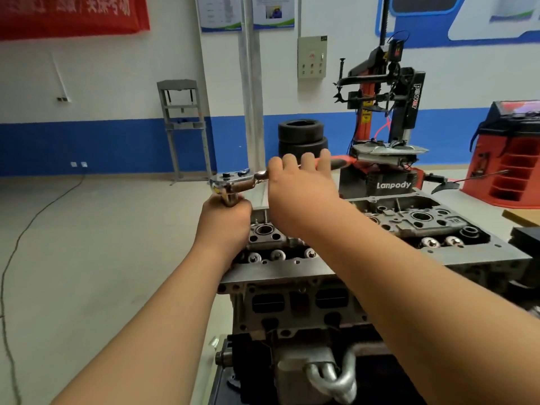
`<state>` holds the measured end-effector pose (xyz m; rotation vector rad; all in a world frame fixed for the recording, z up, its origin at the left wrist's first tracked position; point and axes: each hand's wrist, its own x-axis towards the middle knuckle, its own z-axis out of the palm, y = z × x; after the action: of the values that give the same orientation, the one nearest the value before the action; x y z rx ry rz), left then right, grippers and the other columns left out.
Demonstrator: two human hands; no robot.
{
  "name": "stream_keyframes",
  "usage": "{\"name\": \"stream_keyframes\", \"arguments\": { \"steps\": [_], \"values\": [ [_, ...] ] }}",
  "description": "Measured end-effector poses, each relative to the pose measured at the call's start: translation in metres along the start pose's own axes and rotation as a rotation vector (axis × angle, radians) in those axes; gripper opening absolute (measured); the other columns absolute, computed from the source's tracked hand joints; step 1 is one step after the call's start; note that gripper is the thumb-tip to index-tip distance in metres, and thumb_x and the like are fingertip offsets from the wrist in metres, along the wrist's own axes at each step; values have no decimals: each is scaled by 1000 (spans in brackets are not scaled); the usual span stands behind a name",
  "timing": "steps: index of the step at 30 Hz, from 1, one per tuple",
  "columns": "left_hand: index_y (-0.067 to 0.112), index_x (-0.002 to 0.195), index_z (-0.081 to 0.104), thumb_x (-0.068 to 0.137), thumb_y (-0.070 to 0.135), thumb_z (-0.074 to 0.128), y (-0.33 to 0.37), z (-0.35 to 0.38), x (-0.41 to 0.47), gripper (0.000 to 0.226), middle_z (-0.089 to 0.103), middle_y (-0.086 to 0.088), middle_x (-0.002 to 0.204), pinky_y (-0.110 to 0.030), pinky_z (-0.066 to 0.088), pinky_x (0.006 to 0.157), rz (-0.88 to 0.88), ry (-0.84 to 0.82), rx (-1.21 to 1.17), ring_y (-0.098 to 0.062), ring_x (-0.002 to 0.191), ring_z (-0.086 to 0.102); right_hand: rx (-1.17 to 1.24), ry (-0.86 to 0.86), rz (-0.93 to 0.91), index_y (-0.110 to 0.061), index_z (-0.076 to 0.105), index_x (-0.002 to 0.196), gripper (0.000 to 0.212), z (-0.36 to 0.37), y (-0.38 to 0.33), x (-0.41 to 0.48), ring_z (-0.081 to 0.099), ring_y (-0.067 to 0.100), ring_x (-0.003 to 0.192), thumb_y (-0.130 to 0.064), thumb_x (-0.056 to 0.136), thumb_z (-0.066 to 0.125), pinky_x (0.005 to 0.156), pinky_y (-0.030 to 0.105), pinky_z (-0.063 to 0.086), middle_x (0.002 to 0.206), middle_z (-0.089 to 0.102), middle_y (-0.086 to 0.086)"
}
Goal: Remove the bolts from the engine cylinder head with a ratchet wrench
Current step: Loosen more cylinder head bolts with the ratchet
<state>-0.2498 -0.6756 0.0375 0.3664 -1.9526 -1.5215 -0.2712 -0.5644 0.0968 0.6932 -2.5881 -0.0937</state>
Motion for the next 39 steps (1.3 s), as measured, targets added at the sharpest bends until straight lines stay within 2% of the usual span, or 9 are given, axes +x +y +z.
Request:
{"name": "stream_keyframes", "arguments": {
  "steps": [3,8,12,15,22,28,34,36,39],
  "values": [
    [15,53,44,83,13,45,-1,3,3,31,41,0,42,-30,37,50,26,42,63,-25,46,41,46,108,36,-10,17,140,60,-8,1,-53,28,34,126,-19,87,45,111,56,-4,130,34,11],
    [22,65,45,93,7,50,-3,0,2,32,49,2,61,-23,38,50,116,87,31,-11,54,45,55,156,-82,-3,14,141,65,-16,-11,-87,31,35,116,-30,90,43,106,49,8,123,34,16],
    [14,57,42,79,6,45,-2,2,4,24,42,-5,48,-26,36,48,-4,37,53,-23,45,40,118,127,-68,-15,28,132,58,-5,10,-53,36,29,117,-30,83,57,108,51,12,119,40,6],
    [18,56,51,72,19,58,-3,-1,-1,17,44,-3,46,-34,39,51,-48,18,-39,-21,44,41,253,46,-55,-18,31,132,55,10,16,-6,26,27,132,-31,84,57,110,60,1,132,38,4],
    [14,60,53,67,21,43,0,-3,1,14,53,-12,55,-37,40,54,-33,34,1,-25,50,48,380,-70,-312,-22,24,142,75,29,-17,60,10,23,141,-6,79,61,110,60,-5,148,28,-1],
    [21,79,63,76,12,43,-1,-2,1,22,46,-5,50,-33,38,50,25,10,26,-24,50,44,38,-13,-63,-14,22,142,66,16,-15,34,10,34,142,-19,85,55,110,57,3,148,29,10],
    [11,66,45,83,9,41,-3,1,6,17,46,-10,55,-30,37,50,-3,24,125,-27,50,45,-184,-9,43,0,12,141,62,-22,-9,-52,34,40,124,-23,92,42,111,58,5,130,35,19],
    [11,67,46,87,8,41,-3,-2,4,21,49,-7,58,-25,34,48,67,18,215,-22,50,45,-117,58,-82,1,14,136,53,-32,-11,-80,40,33,101,-23,94,36,95,53,29,110,35,16],
    [20,70,47,84,25,47,-1,-5,-6,15,51,1,67,-22,39,55,180,-14,70,-11,58,47,-89,105,-207,2,16,127,40,-37,-17,-96,26,28,79,-19,95,28,71,42,25,92,23,15]
  ]
}}
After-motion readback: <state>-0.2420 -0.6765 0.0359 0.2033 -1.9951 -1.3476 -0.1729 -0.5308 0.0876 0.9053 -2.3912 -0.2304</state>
